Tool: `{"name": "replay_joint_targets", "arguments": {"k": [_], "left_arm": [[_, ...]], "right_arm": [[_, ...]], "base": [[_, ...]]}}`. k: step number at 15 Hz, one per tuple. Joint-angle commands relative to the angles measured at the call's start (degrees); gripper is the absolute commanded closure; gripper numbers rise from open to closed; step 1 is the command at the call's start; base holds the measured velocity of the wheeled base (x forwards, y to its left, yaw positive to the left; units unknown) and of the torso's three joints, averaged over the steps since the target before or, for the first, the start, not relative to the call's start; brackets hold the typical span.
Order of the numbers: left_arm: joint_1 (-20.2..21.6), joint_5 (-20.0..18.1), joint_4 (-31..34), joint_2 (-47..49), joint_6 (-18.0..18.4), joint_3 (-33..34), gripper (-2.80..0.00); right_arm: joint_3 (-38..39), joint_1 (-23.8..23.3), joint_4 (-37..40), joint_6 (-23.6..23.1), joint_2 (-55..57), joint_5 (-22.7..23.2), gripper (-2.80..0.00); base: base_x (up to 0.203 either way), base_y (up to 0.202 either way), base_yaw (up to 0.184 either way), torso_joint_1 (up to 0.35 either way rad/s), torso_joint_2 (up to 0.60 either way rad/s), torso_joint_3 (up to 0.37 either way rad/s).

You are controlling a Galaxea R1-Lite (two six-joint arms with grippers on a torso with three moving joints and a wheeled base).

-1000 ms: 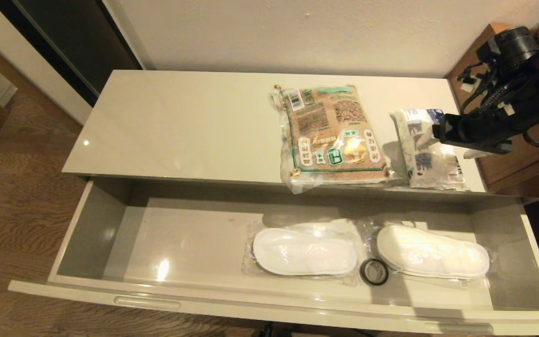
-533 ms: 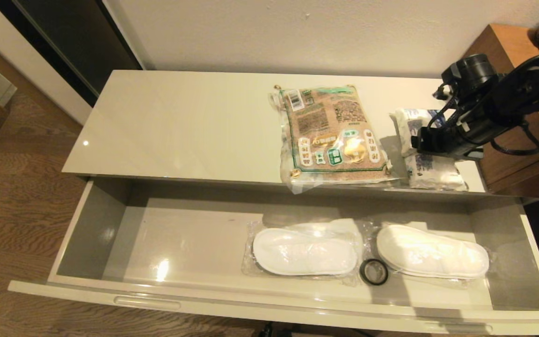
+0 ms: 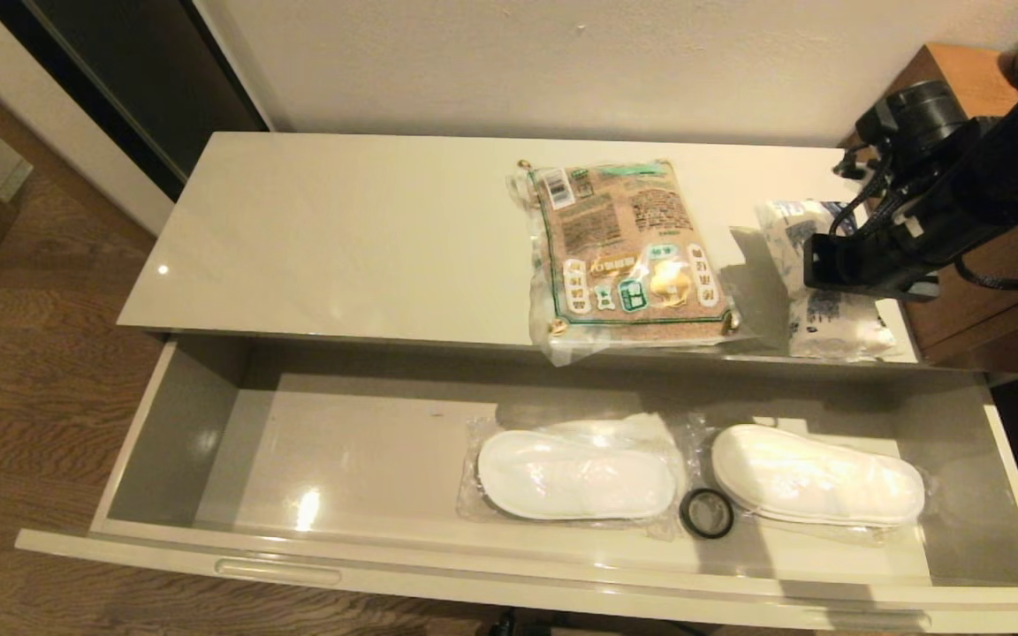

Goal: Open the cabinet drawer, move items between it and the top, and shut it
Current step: Pick up the tissue on the table, then put the tissue in the drawer

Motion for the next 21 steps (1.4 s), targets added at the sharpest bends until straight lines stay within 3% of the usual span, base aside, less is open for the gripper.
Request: {"name": "replay_joint_targets", "arguments": {"k": [1, 6, 11, 15, 19, 21], "left_arm": [[-0.1, 0.0, 0.0, 0.0, 0.0, 0.0, 0.0], [0.0, 0.0, 0.0, 0.0, 0.0, 0.0, 0.0], [0.0, 0.0, 0.0, 0.0, 0.0, 0.0, 0.0], [0.0, 0.0, 0.0, 0.0, 0.0, 0.0, 0.0], [0.0, 0.0, 0.0, 0.0, 0.0, 0.0, 0.0], [-0.1, 0.0, 0.0, 0.0, 0.0, 0.0, 0.0]], "right_arm": [[2.8, 2.4, 3.0, 0.3, -9.1, 0.0, 0.0], [23.1, 6.2, 7.3, 0.6, -20.9, 0.2, 0.0], [46.8, 6.8, 7.0, 3.1, -23.9, 2.5, 0.0], [53.3, 6.9, 2.5, 10.0, -15.1, 3.5, 0.0], [55.4, 6.9, -11.8, 13.3, -11.5, 3.2, 0.0], [54.4, 6.9, -13.7, 15.3, -9.7, 2.8, 0.0]], "base": [[0.0, 0.0, 0.0, 0.0, 0.0, 0.0], [0.0, 0.0, 0.0, 0.0, 0.0, 0.0], [0.0, 0.0, 0.0, 0.0, 0.0, 0.0], [0.0, 0.0, 0.0, 0.0, 0.0, 0.0], [0.0, 0.0, 0.0, 0.0, 0.0, 0.0], [0.0, 0.0, 0.0, 0.0, 0.0, 0.0]]}}
